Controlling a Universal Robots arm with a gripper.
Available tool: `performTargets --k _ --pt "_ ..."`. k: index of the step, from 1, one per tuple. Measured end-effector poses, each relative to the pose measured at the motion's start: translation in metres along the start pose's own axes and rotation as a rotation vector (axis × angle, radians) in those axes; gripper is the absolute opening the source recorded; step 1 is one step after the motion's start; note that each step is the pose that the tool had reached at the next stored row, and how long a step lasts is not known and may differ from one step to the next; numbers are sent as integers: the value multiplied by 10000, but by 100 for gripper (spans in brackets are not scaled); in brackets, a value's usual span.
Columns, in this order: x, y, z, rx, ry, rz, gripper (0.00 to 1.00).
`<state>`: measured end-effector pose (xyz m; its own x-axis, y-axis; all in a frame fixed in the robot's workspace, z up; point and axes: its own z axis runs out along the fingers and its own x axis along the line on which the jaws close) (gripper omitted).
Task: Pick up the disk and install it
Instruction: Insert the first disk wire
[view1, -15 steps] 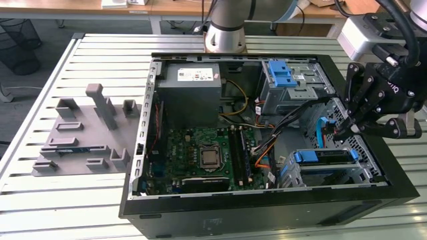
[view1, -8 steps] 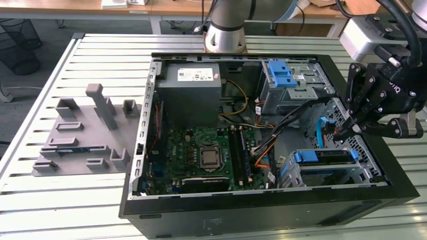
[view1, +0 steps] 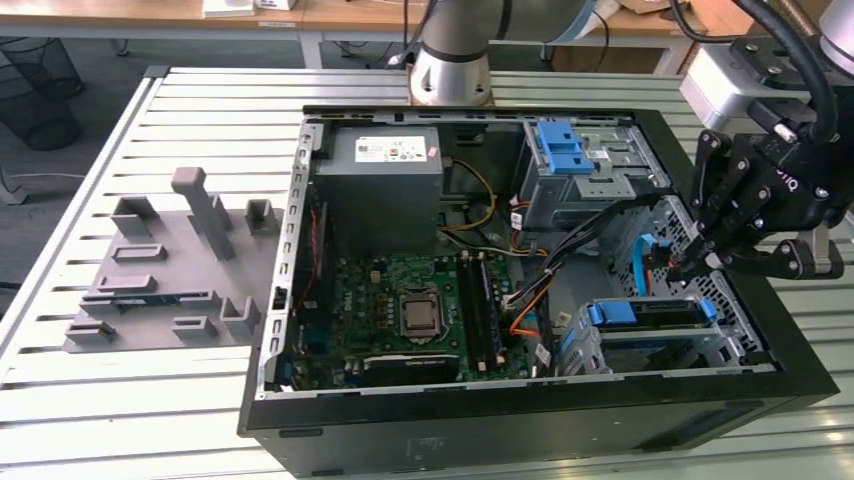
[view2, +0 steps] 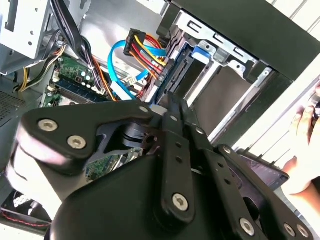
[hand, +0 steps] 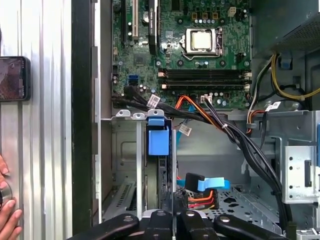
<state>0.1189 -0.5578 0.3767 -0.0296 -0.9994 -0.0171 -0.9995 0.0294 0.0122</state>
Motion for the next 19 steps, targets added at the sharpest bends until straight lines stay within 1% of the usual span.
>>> performTargets --k 1,2,7,12,19 --pt "-3 0 12 11 -3 -1 17" --pt "-8 0 22 21 -2 -1 24" --pt "-28 0 70 87 -3 -2 24" --pt "-43 -1 97 164 -7 -3 24" --pt "-43 -7 102 166 -5 -3 24"
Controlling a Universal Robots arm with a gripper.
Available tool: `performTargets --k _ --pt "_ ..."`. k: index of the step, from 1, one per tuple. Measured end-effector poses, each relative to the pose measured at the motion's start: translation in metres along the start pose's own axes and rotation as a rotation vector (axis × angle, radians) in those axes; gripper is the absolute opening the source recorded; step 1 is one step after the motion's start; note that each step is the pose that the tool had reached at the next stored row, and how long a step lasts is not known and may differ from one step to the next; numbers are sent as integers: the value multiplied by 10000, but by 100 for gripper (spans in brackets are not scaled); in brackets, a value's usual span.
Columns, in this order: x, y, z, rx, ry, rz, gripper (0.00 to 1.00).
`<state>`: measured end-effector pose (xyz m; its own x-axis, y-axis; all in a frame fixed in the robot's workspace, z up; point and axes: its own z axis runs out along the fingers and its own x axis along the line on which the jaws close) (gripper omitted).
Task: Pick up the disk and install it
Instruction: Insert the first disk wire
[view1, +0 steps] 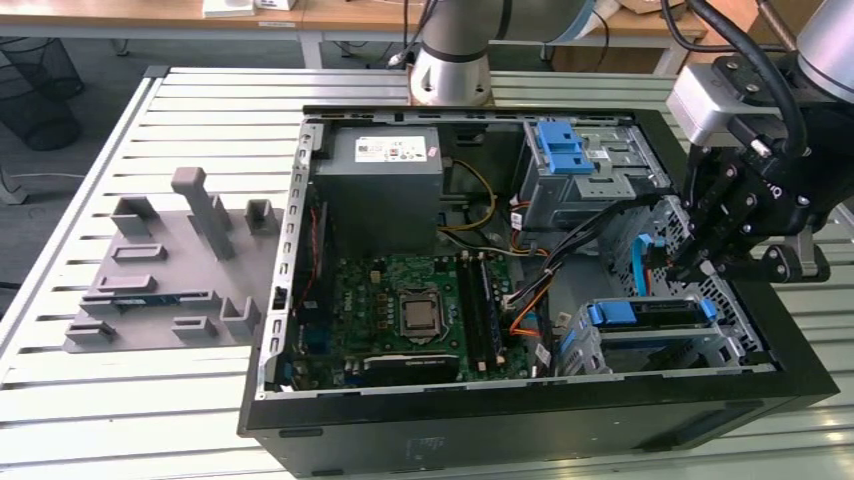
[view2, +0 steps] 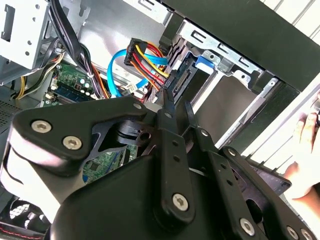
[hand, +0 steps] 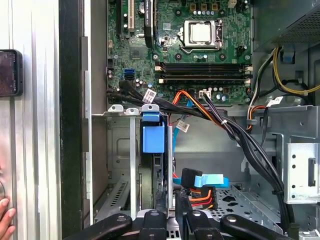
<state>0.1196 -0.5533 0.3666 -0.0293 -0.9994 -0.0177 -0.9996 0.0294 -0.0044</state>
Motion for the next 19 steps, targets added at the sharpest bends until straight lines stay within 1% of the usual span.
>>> performTargets --k 6,9,14,19 --pt "0 0 1 4 0 0 24" --pt "0 0 10 74 -3 -1 24" --pt "-8 0 35 238 -8 -4 24" --pt "-16 9 55 336 -24 -5 24"
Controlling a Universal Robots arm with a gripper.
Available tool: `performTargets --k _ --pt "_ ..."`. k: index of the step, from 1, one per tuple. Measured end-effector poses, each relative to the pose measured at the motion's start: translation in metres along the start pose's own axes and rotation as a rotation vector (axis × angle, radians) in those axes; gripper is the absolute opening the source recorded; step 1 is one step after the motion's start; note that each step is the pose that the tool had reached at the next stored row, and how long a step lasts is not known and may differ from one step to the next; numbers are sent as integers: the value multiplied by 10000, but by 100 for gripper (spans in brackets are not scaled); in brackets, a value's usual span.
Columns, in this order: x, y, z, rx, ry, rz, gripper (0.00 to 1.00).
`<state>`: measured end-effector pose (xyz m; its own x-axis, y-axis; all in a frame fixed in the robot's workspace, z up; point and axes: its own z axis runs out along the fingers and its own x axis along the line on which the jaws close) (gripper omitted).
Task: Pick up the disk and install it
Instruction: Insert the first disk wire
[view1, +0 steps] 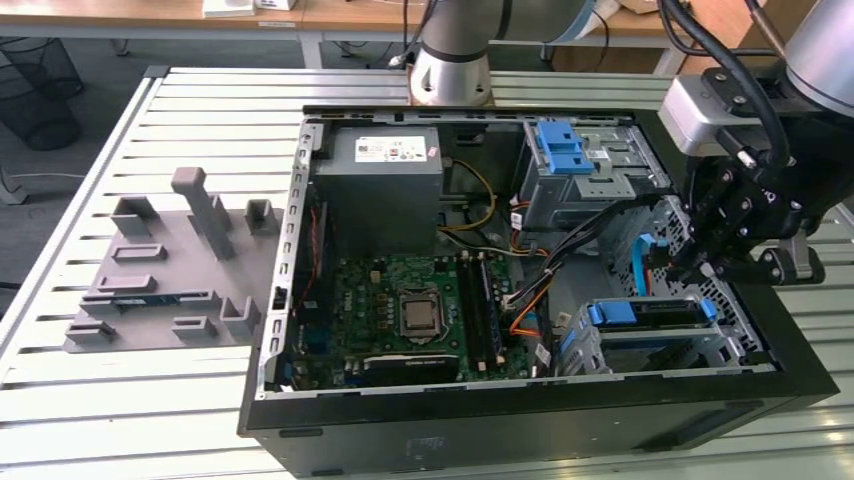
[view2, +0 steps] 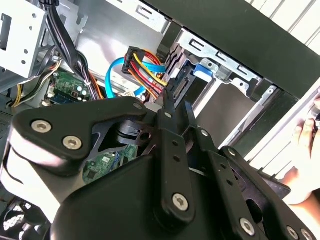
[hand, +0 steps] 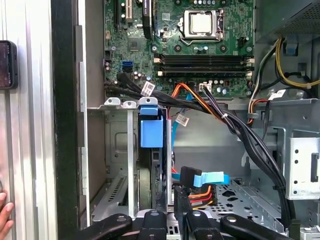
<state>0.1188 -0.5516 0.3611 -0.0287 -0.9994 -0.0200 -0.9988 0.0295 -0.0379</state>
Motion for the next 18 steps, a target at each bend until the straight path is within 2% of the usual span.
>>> performTargets --k 18 --pt "-41 25 30 54 -21 0 24"
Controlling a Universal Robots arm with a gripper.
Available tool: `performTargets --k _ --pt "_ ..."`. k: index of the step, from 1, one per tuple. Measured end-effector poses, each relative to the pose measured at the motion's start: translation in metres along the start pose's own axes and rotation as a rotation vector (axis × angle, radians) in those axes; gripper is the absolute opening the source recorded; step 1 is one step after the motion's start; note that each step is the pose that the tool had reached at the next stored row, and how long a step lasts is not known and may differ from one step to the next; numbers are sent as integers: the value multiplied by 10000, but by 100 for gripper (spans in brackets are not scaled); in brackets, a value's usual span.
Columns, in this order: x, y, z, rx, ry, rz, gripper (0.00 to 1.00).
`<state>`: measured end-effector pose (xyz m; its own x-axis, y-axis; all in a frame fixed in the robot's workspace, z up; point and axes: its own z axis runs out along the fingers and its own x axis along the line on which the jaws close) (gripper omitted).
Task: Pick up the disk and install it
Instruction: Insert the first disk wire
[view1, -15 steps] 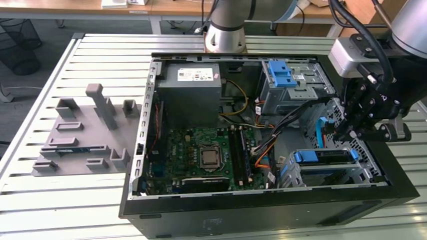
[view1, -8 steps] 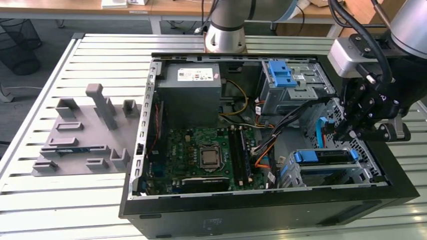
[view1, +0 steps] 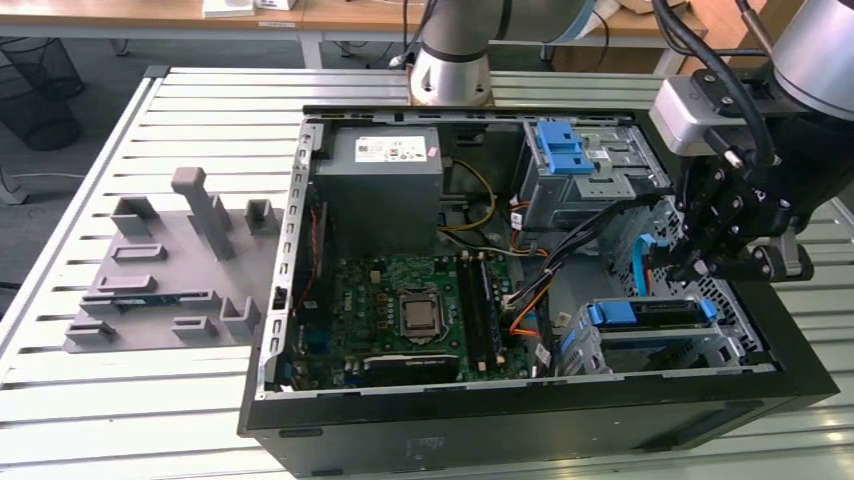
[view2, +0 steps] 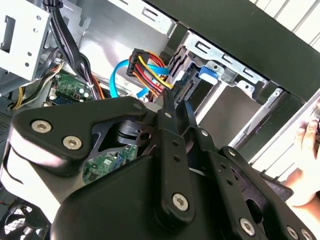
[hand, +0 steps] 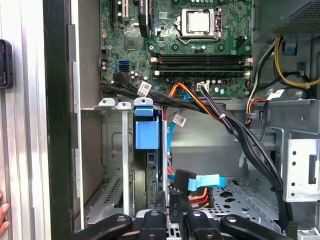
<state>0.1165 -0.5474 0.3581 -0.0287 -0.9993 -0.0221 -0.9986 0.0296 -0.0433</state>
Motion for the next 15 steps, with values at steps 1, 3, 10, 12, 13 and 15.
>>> performTargets --k 1,3,10,12,13,15 --pt "-6 0 3 0 -1 -1 24" --pt "-16 2 10 0 -5 -1 24" --pt "-21 3 32 3 -15 0 16" --pt "-21 3 34 4 -17 1 11" --pt "-21 3 34 4 -17 1 11" --pt "-21 3 34 4 -17 0 11"
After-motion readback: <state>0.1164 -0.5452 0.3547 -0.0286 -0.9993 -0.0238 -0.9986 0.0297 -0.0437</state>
